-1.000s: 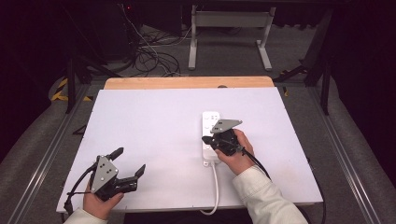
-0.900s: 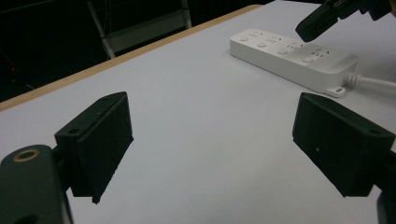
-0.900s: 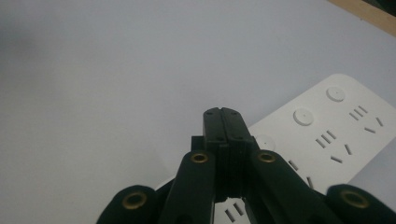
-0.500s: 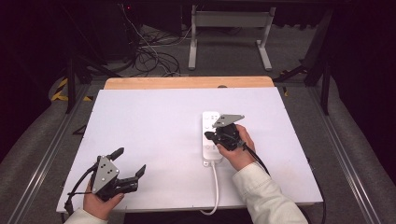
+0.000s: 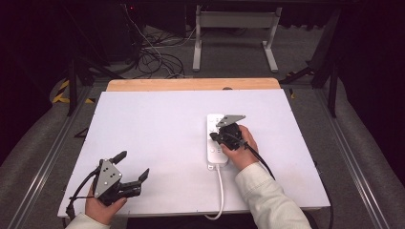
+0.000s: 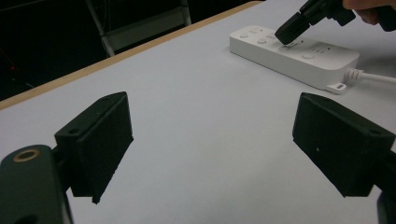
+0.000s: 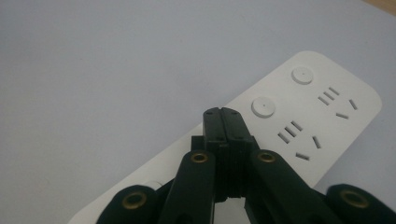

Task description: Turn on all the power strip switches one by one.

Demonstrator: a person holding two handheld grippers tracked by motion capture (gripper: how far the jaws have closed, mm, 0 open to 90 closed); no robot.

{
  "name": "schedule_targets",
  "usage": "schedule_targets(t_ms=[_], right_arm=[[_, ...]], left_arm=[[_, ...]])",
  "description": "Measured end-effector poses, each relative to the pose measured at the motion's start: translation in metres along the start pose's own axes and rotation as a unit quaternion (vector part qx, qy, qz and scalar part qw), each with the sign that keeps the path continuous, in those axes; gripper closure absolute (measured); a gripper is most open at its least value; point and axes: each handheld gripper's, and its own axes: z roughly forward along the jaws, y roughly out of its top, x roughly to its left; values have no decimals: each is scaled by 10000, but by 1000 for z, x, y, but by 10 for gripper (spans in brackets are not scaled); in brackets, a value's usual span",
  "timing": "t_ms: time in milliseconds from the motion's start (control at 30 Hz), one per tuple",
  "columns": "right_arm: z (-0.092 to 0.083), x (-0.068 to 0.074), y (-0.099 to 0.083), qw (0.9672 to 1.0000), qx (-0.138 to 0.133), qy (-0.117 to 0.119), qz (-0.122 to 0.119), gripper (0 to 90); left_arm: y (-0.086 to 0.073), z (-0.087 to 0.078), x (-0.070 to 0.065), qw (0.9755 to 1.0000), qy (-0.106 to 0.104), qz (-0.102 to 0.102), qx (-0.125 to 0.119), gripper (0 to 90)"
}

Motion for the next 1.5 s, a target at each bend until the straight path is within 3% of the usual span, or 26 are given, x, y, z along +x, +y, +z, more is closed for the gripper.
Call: schedule_targets(t_ms=[1200, 1500], right_arm=[[6, 0, -4, 10000, 6, -30, 69, 900], [8, 7, -4, 9997, 47, -216, -73, 900]], left_arm=[[0, 0, -1, 10000, 9, 0, 1, 123], [0, 0, -1, 10000, -18, -53, 15, 124]])
